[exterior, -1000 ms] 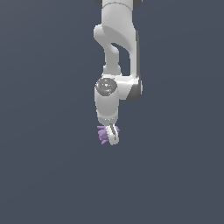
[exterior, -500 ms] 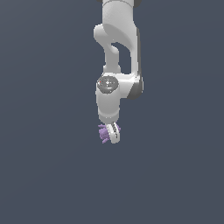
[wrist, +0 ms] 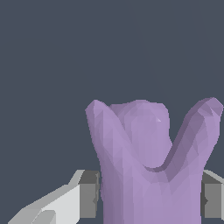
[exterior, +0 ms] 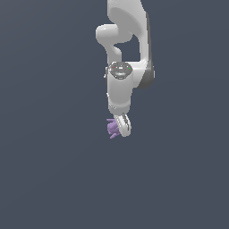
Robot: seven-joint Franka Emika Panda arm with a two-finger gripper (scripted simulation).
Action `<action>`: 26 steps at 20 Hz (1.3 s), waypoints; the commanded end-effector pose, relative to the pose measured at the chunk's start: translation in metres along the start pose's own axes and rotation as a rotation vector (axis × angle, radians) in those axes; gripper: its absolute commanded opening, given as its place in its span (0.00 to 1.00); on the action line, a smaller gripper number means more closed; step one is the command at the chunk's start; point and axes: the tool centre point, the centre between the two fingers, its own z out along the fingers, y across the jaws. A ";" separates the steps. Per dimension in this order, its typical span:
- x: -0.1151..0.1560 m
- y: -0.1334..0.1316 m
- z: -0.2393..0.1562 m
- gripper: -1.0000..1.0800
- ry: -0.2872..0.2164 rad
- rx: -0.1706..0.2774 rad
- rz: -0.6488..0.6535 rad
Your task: Pick up the object and move it to a goal position.
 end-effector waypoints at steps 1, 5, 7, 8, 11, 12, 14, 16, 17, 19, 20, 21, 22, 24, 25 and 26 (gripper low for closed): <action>-0.016 0.005 -0.017 0.00 0.000 0.001 -0.001; -0.045 0.016 -0.047 0.00 0.000 0.001 -0.001; -0.061 0.022 -0.064 0.00 0.001 0.001 -0.001; -0.069 0.025 -0.072 0.00 0.001 0.001 -0.001; -0.093 0.033 -0.098 0.00 0.003 0.001 0.000; -0.101 0.036 -0.107 0.00 0.003 0.001 0.000; -0.117 0.041 -0.123 0.00 0.004 0.001 0.000; -0.131 0.046 -0.139 0.00 0.004 0.001 0.000; -0.138 0.048 -0.147 0.00 0.004 0.001 0.000; -0.152 0.053 -0.161 0.00 0.004 0.001 0.000; -0.158 0.055 -0.168 0.00 0.004 0.001 0.000; -0.164 0.056 -0.174 0.00 0.004 0.001 0.000; -0.170 0.058 -0.180 0.00 0.004 0.001 0.000; -0.179 0.061 -0.190 0.00 0.004 0.001 0.000; -0.184 0.062 -0.195 0.00 0.004 0.001 0.000; -0.188 0.063 -0.199 0.00 0.003 0.001 0.000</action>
